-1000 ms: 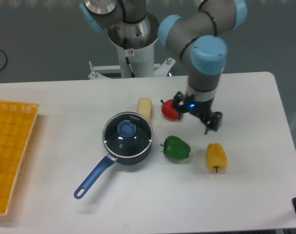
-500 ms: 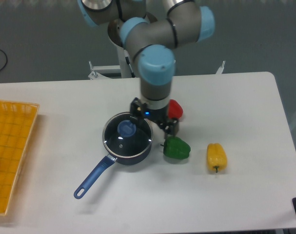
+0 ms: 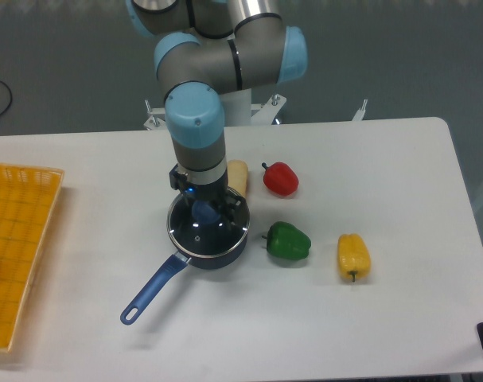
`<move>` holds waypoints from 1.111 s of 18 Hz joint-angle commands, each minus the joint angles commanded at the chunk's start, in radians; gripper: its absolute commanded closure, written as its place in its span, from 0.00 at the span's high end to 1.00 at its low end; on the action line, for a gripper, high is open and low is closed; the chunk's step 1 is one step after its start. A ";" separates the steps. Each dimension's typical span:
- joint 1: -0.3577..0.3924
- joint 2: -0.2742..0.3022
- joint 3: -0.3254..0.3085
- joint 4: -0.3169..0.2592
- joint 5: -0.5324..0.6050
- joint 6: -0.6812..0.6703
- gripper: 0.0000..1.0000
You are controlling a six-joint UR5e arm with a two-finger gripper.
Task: Open the lid
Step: 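Lower the gripper and close it on the blue lid knob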
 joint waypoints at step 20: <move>0.002 -0.014 -0.041 0.041 0.011 0.023 1.00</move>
